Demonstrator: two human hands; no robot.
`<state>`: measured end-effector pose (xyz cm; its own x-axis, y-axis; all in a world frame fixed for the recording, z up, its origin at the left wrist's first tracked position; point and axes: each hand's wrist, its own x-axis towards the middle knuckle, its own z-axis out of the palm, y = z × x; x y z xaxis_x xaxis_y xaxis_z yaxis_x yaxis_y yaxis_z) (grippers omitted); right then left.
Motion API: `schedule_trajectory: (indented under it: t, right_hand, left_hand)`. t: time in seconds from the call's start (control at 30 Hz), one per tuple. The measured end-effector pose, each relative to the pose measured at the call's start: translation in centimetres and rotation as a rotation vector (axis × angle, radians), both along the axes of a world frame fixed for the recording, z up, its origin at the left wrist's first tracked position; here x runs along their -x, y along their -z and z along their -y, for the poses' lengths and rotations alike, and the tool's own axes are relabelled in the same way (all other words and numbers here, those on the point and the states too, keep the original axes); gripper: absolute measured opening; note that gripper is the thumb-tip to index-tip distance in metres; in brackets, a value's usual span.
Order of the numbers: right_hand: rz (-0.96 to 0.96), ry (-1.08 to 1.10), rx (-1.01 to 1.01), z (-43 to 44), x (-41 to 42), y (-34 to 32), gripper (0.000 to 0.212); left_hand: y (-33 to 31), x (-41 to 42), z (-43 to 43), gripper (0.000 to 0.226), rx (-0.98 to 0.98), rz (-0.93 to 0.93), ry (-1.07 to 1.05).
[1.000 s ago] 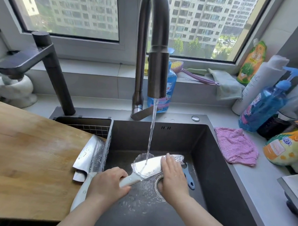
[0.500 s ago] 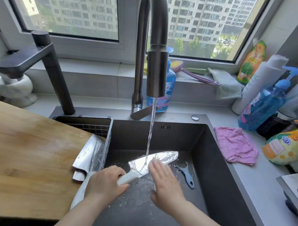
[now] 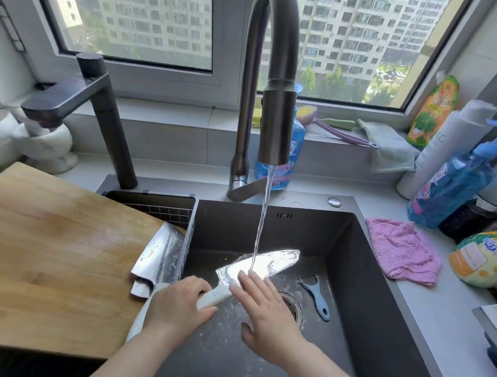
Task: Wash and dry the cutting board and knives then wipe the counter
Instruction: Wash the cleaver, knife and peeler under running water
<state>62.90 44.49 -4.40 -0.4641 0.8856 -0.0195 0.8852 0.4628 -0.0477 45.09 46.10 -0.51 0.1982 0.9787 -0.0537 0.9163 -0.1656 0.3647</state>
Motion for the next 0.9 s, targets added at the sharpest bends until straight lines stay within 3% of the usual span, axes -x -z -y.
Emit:
schedule_trajectory:
  t: [0.1,0.2,0.27,0.37,0.57,0.73,0.9]
  right_hand:
    - [0.051,0.122,0.018,-0.5,-1.0,0.2,0.089]
    - [-0.057,0.391,-0.009,-1.3,-1.5,-0.5,0.067]
    - [-0.169,0.484,0.038,-1.9,-1.0,-1.0,0.063]
    - [-0.411,0.486,0.38,-2.1,1.5,-1.3,0.068]
    - [-0.754,0.427,0.765,-2.1,8.6,-0.8,0.067]
    - [-0.941,0.366,0.859,-1.4,12.2,-0.2,0.053]
    - [-0.902,0.342,0.824,-1.4,12.4,0.5,0.057]
  left_hand:
    - [-0.5,0.8,0.6,0.022,0.034,-0.021,-0.035]
    - [-1.2,2.0,1.6,0.021,0.062,-0.013,-0.125]
    - [-1.7,2.9,2.2,0.022,0.058,0.031,-0.207]
    - [-2.5,4.2,3.0,0.023,0.018,0.103,-0.323]
    - [-1.9,7.5,3.1,0.027,0.07,0.262,-0.6]
    - [-0.7,9.4,3.0,0.019,0.17,0.308,-0.677]
    - [0.4,9.2,1.9,0.038,0.246,0.227,-0.629]
